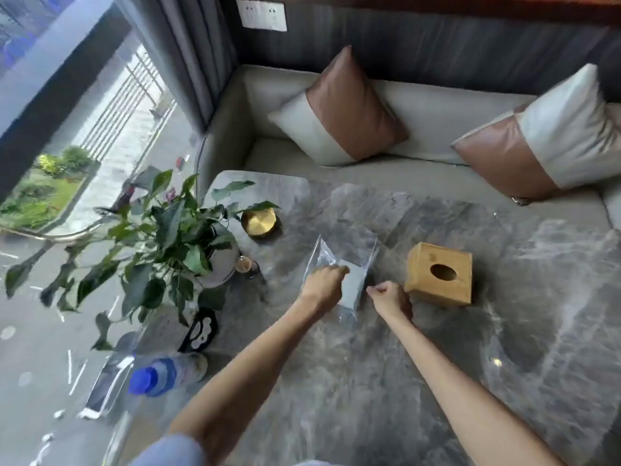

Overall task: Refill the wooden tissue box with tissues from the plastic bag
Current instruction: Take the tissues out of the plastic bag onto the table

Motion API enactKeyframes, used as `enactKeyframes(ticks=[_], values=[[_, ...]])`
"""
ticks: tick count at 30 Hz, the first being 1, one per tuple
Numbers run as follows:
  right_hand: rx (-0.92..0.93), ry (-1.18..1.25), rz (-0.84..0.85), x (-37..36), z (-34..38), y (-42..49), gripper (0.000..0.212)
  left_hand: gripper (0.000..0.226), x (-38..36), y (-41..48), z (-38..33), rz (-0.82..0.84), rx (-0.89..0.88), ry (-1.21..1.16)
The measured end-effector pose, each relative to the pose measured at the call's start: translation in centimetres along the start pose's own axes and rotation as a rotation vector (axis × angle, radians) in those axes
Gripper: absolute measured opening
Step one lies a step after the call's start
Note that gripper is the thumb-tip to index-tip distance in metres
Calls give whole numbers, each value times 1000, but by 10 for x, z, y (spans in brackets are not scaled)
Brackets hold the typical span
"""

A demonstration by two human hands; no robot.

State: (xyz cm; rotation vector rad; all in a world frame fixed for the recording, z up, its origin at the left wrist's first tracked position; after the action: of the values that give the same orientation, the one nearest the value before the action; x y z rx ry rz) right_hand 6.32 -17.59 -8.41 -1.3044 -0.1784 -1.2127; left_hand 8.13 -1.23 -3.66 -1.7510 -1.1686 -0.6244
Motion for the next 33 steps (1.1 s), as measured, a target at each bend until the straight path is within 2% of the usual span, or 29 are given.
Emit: enactKeyframes(ticks=[4, 5, 7, 8, 10, 14, 16, 19, 20, 22, 26, 33], values=[[-146, 170, 58, -37, -6, 18, 31, 66, -24, 54, -19, 135, -277, 125], [-161, 209, 68, -46, -7, 20, 29, 70, -33, 64, -20, 170, -330, 162], [-188, 249, 53, -55, -11, 22, 11, 77, -50, 73, -20, 224, -408, 250], [-199, 271, 32, -57, -14, 23, 14, 80, -56, 74, -19, 245, -439, 284], [-231, 331, 6, -61, -19, 25, 17, 81, -64, 77, -18, 257, -486, 330], [-226, 399, -7, -62, -16, 27, 8, 75, -57, 82, -15, 192, -552, 390], [-153, 370, -13, -57, -10, 29, 6, 70, -52, 83, -14, 155, -592, 457], [27, 193, -6, -41, 2, 26, 6, 59, -43, 78, -11, 126, -600, 533], [101, 142, 0, -34, 7, 25, 0, 54, -38, 76, -6, 124, -577, 527], [225, 28, 5, -16, 15, 22, 11, 45, -29, 70, 5, 104, -517, 465], [390, -192, 23, 15, 29, 11, 12, 54, -18, 45, 21, 95, -463, 340], [481, -232, 61, 42, 20, -23, 15, 50, -8, -10, 13, 71, -497, 144]])
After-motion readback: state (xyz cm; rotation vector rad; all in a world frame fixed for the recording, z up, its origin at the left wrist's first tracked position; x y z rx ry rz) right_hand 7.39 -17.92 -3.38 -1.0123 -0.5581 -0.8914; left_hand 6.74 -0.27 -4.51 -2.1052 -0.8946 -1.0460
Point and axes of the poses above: each hand's wrist, its own y-axis towards the middle knuckle, its own x-axis out of the back of the hand, z = x × y, the point moved 9 cm from there along y, towards the middle knuckle, and after that the axes turned 10 degrees about -y, right-handed, at the moved point
